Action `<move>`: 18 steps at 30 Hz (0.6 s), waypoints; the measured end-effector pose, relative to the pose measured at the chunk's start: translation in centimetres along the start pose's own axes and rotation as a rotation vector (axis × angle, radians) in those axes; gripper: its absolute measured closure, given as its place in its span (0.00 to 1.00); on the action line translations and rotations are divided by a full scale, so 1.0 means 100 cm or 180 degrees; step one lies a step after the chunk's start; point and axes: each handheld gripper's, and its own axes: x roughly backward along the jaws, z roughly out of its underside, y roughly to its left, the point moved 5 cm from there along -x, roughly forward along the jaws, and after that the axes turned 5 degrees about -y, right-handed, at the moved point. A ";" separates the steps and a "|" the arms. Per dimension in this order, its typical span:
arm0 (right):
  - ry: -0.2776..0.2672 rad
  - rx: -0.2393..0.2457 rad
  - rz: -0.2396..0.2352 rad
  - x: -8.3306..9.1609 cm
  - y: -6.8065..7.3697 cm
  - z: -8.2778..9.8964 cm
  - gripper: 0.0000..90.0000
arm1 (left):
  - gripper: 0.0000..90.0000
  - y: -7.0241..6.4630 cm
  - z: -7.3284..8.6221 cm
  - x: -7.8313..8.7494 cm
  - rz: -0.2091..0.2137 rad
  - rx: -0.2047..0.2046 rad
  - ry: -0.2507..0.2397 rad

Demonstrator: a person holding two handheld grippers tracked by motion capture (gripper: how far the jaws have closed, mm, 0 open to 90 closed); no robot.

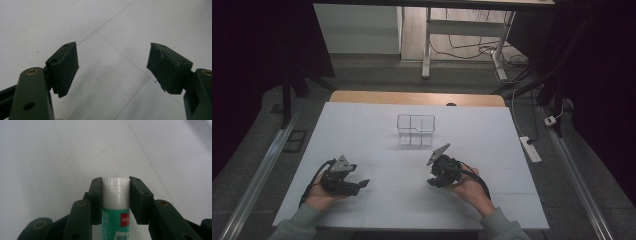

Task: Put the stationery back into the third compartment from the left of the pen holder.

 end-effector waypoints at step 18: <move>-0.0798 -0.0208 0.0175 0.042 -0.013 -0.012 0.72 | 0.27 0.001 0.000 0.000 0.0000 0.0003 0.0005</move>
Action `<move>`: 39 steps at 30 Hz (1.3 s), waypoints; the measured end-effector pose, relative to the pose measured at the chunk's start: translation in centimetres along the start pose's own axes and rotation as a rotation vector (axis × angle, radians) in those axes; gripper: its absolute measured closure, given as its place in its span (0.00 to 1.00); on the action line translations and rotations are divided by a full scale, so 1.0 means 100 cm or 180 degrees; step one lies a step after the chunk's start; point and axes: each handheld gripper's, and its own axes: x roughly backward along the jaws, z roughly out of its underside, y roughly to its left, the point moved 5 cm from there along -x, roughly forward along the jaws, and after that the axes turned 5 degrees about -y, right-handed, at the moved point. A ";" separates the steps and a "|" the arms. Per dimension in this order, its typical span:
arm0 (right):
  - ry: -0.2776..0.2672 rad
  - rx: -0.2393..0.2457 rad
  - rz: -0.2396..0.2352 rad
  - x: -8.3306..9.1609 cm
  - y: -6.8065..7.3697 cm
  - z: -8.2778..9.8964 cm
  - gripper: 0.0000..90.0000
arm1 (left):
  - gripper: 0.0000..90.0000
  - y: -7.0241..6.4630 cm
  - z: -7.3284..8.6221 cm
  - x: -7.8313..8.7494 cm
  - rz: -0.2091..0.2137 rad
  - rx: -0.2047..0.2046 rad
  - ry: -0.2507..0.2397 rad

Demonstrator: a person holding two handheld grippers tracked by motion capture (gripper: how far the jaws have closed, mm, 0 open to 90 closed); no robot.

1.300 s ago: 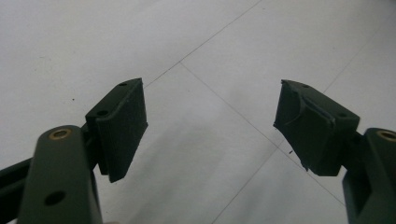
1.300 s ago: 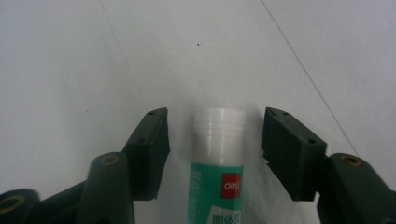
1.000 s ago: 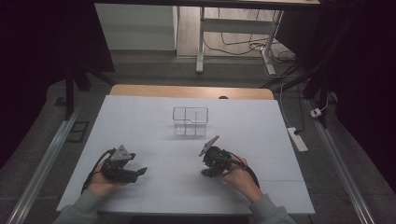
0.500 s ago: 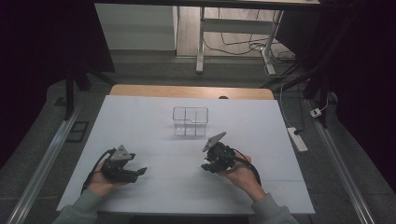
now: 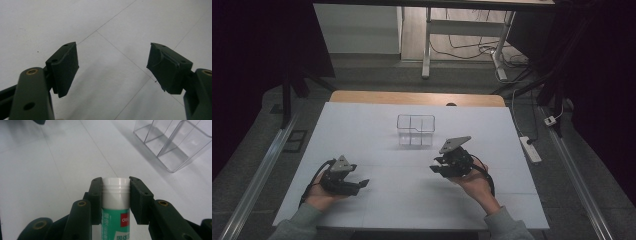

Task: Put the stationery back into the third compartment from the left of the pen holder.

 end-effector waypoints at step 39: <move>-0.0986 -0.0389 0.0287 0.029 -0.035 -0.045 0.71 | 0.27 0.000 -0.001 0.003 -0.0017 0.0040 -0.0033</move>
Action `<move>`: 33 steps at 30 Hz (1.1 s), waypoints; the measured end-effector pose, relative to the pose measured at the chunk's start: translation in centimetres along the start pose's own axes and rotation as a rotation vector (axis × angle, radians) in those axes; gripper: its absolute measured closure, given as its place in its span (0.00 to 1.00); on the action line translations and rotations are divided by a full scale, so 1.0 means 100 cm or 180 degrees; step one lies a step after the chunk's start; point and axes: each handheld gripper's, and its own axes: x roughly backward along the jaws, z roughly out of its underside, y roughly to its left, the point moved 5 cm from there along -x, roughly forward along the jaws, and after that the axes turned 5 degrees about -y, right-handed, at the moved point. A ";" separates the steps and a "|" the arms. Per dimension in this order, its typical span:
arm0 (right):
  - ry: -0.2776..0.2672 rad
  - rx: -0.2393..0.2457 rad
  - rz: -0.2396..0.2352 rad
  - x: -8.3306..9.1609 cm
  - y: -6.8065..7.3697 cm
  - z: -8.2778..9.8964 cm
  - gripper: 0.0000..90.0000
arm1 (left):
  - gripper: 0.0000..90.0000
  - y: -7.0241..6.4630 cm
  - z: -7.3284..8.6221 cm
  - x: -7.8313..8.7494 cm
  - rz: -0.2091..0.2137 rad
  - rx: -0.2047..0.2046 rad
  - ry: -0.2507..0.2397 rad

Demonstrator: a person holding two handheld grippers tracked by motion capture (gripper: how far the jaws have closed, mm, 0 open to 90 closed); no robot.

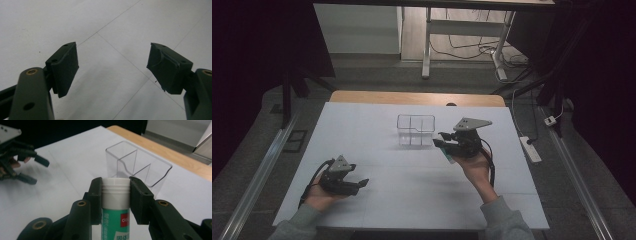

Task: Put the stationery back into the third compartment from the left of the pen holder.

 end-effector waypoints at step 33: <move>-0.0400 -0.0112 0.0133 -0.015 -0.023 -0.056 0.71 | 0.27 0.003 0.000 0.001 0.0059 0.0104 -0.0037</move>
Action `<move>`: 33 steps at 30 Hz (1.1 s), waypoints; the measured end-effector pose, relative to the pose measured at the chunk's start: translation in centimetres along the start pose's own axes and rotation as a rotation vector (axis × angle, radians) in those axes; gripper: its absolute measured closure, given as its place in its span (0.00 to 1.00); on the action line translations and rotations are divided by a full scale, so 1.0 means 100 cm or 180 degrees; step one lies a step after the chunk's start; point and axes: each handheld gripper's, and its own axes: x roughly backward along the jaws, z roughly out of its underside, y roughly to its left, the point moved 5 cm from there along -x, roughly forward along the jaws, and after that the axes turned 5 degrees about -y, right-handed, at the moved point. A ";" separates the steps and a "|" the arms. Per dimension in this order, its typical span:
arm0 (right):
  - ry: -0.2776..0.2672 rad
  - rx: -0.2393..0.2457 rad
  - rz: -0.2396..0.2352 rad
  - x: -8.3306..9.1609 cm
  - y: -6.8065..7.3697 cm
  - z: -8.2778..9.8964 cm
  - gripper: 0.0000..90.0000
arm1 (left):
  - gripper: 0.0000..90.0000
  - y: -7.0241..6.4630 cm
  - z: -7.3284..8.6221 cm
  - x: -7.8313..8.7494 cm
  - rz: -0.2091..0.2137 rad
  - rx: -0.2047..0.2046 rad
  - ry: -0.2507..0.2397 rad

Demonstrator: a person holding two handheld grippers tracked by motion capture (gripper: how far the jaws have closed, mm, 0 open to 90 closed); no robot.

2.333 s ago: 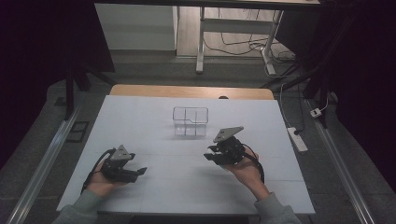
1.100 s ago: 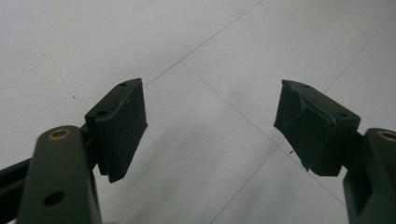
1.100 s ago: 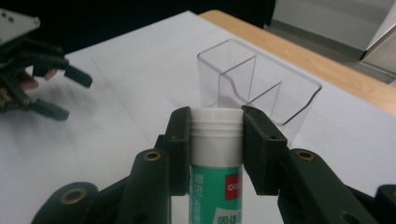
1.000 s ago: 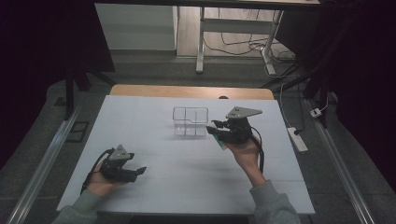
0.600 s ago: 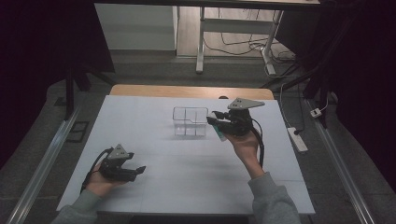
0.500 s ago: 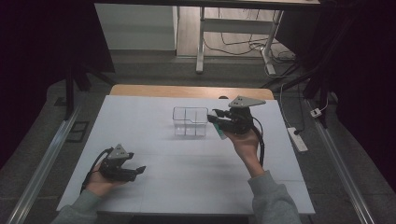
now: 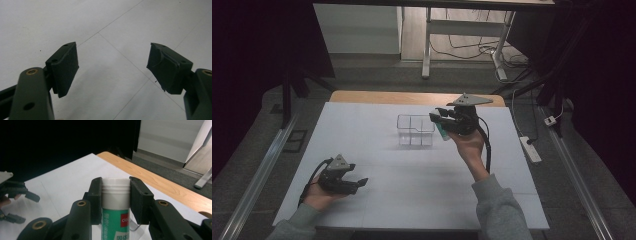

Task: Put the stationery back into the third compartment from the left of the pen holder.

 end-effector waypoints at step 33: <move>0.0000 -0.0278 0.0162 -0.065 -0.038 0.004 0.71 | 0.27 0.001 0.000 0.000 0.0023 0.0023 -0.0017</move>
